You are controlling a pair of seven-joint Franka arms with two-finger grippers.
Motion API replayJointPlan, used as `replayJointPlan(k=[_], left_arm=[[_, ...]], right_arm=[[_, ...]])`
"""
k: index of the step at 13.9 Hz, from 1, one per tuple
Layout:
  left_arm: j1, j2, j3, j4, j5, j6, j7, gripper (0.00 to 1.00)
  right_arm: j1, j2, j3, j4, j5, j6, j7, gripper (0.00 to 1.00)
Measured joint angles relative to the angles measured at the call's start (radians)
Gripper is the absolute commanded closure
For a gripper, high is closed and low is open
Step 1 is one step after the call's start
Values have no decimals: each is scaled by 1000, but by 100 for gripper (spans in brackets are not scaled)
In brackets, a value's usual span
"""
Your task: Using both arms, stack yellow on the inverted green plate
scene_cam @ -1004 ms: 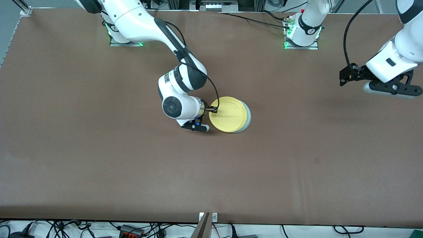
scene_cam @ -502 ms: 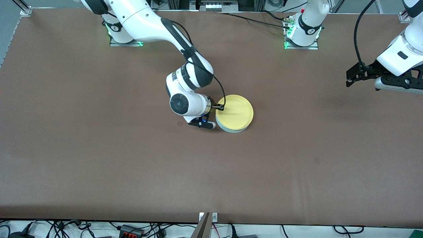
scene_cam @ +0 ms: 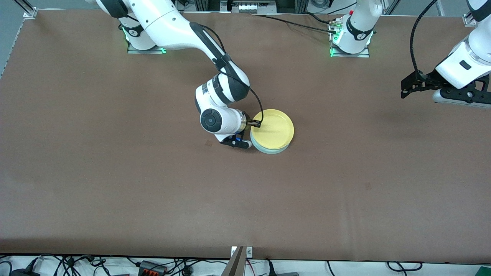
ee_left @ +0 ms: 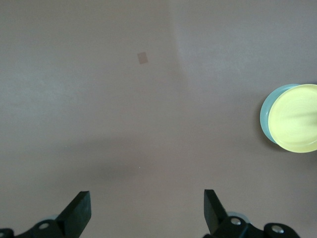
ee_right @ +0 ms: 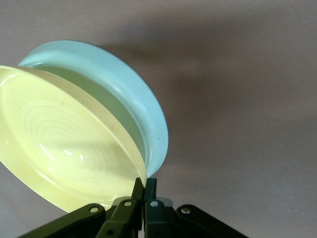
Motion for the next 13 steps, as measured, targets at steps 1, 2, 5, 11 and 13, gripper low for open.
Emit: replayJointPlan(k=[1,2,5,11,13], left_arm=[[-3,1,0,12,0,-13,0,0],[-6,4,0,28,0,-24,0,0],[-13,21,0,70,0,-44,0,0],[-17,33,-1,83,0,-50,0,0],[-17,33,-2,84,0,-51,0,0]], right_arm=[[-1,2,-2,-1,0,0,0,100],[-2,4,-3,-2,0,0,0,74],[-1,4,-3,-2,0,1,2,0],[1,-78,-99,28,-52,-44,8,0],[-5,-151,-161,34,-115,-146,8,0]])
